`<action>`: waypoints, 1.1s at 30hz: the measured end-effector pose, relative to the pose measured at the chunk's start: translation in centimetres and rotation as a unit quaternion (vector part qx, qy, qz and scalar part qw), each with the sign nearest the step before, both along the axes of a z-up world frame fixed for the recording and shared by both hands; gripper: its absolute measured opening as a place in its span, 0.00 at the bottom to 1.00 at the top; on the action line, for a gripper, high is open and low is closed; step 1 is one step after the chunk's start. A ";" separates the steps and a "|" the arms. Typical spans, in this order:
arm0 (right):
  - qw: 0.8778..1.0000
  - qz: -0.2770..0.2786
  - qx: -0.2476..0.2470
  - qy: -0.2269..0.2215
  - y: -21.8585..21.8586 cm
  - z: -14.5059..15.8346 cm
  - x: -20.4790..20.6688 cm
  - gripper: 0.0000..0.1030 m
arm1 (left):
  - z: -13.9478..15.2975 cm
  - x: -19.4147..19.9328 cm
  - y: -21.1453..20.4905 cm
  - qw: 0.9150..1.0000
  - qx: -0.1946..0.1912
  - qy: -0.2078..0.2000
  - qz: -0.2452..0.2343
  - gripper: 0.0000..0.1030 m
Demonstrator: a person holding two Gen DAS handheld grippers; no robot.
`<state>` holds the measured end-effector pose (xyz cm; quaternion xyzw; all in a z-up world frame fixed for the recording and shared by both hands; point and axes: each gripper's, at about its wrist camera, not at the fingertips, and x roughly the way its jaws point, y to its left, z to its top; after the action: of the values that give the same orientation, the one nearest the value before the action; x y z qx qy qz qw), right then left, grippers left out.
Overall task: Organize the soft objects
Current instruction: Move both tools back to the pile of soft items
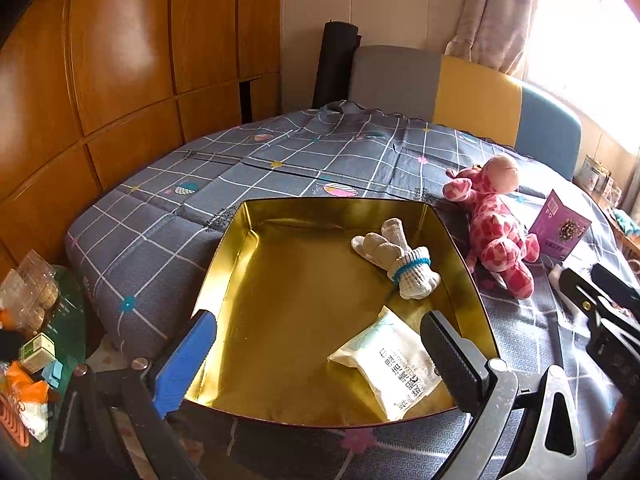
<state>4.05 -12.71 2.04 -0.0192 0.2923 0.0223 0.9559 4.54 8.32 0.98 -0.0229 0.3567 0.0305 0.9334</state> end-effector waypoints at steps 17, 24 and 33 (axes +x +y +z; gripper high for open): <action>0.988 -0.130 0.074 0.049 -12.9 -1.1 -4.4 0.60 | 0.6 -0.8 -6.3 0.992 0.000 -0.005 -0.126 1.00; 0.969 -0.209 0.118 0.060 -20.1 -0.9 -7.4 0.60 | 0.5 -0.3 -9.2 0.987 0.001 0.012 -0.163 1.00; 0.930 -0.325 0.164 0.057 -29.7 0.9 -13.9 0.60 | 1.3 1.0 -15.9 0.965 -0.007 0.023 -0.262 1.00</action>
<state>-9.80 -42.45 2.89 0.2351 0.3286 -0.2405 0.8825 5.51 -7.55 2.31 0.0657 0.3721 -0.2169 0.9001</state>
